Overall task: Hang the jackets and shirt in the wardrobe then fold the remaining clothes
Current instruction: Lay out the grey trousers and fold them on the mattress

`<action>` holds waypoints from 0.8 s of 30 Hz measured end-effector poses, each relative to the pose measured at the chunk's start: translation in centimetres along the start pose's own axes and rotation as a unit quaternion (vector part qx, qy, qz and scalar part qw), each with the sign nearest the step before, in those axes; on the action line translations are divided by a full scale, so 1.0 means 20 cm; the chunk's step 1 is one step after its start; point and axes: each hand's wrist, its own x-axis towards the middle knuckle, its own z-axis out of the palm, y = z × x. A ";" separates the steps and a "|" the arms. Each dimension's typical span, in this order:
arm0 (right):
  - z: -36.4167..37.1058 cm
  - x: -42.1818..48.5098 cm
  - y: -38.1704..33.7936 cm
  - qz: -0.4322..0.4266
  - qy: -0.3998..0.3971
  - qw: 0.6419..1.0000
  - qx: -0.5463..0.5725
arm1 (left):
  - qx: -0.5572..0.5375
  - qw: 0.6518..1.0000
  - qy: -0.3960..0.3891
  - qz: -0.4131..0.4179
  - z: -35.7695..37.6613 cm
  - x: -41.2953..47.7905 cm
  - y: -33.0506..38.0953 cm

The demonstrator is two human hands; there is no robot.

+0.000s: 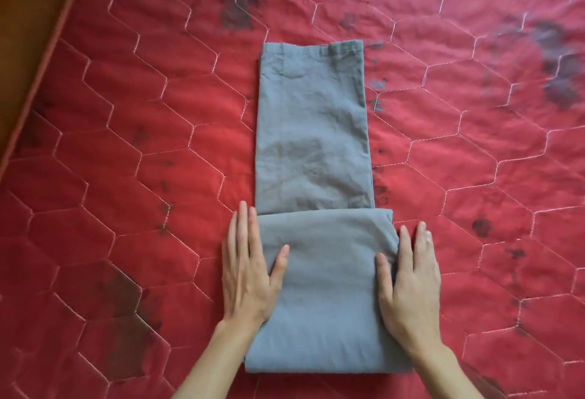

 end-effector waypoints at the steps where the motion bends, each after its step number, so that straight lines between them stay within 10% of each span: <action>1: -0.02 -0.04 0.03 -0.014 -0.003 1.000 0.017 | -0.032 0.998 0.010 -0.047 -0.01 -0.03 0.01; 11: -0.16 -0.40 -0.05 0.280 -0.134 0.905 0.289 | -0.191 0.915 -0.098 -0.341 -0.16 -0.49 0.07; 24: -0.70 -0.65 -0.08 0.164 -0.129 0.913 0.349 | -0.408 0.882 -0.127 -0.200 -0.65 -0.72 0.12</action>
